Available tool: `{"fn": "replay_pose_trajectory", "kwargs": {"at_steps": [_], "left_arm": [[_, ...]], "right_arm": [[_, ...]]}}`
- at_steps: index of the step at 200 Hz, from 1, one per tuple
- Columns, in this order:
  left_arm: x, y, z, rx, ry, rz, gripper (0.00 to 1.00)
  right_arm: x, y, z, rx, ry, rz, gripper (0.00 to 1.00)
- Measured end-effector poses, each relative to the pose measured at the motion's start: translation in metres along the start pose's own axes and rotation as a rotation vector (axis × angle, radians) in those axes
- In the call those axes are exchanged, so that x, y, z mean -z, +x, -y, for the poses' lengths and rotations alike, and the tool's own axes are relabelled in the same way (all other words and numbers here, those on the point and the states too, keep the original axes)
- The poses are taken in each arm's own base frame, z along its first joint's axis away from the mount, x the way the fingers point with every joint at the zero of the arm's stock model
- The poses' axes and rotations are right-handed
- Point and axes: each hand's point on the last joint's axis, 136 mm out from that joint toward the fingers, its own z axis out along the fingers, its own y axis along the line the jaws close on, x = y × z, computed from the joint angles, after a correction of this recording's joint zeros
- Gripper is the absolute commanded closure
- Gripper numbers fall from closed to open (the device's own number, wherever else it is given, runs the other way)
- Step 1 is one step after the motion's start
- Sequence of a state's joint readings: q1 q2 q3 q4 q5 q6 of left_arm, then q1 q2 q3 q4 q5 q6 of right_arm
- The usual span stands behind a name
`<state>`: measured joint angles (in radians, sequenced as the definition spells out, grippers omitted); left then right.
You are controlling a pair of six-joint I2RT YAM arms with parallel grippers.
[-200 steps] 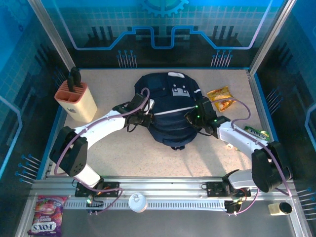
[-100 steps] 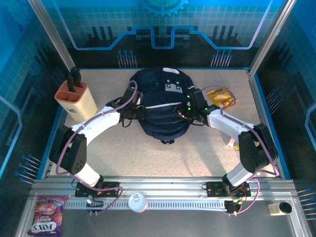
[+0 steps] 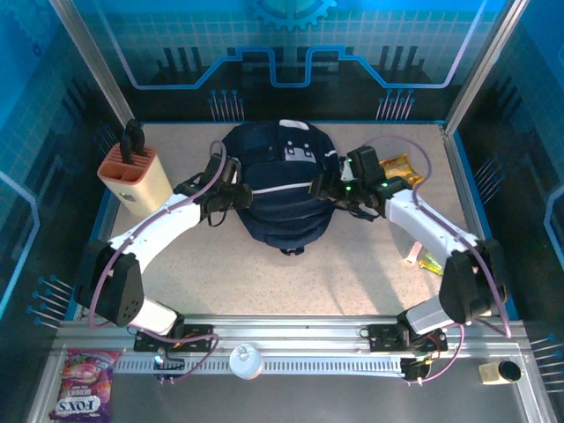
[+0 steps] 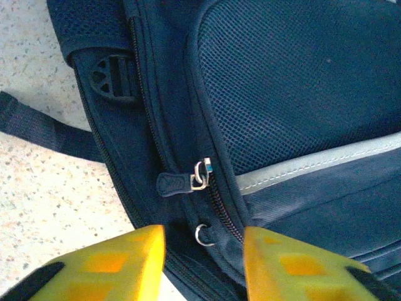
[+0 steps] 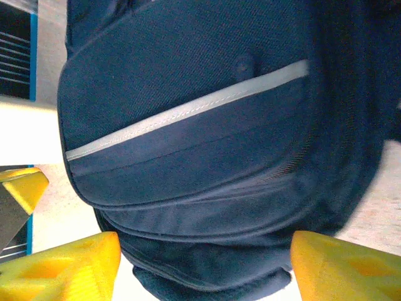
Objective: Pack books, pencil case, and school supplies into a backpack
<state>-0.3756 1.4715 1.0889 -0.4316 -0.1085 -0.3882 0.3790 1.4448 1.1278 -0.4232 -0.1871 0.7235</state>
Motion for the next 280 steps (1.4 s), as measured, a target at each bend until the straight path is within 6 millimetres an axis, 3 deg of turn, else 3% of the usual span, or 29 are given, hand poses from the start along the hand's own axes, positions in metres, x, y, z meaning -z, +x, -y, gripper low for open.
{"fn": "replay_pose_trajectory", "kwargs": {"at_steps": [30, 56, 87, 126, 167, 227, 251, 280], "left_arm": [[0.007, -0.004, -0.001, 0.013, 0.009, 0.012, 0.32], [0.013, -0.008, -0.002, 0.002, 0.015, 0.029, 0.21], [0.015, -0.009, 0.000, -0.031, 0.028, 0.032, 0.15], [0.015, -0.007, 0.005, -0.045, 0.057, 0.022, 0.06], [0.016, -0.007, 0.009, -0.063, 0.077, 0.022, 0.01], [0.017, -0.006, 0.016, -0.079, 0.115, 0.015, 0.01], [0.015, -0.005, 0.017, -0.088, 0.122, 0.005, 0.01], [0.010, -0.001, 0.018, -0.095, 0.129, -0.014, 0.01]], "right_arm": [[0.041, -0.016, 0.035, 0.009, 0.148, 0.101, 0.22], [0.063, -0.017, 0.104, -0.063, 0.413, 0.128, 0.21], [0.086, 0.021, 0.190, -0.150, 0.741, 0.048, 0.22], [0.109, 0.064, 0.251, -0.247, 0.944, -0.048, 0.25], [0.098, 0.094, 0.280, -0.323, 0.961, -0.153, 0.35], [0.076, 0.095, 0.294, -0.357, 0.932, -0.190, 0.57], [0.076, 0.095, 0.297, -0.369, 0.942, -0.184, 0.75], [0.077, 0.092, 0.296, -0.369, 0.941, -0.171, 0.79]]}}
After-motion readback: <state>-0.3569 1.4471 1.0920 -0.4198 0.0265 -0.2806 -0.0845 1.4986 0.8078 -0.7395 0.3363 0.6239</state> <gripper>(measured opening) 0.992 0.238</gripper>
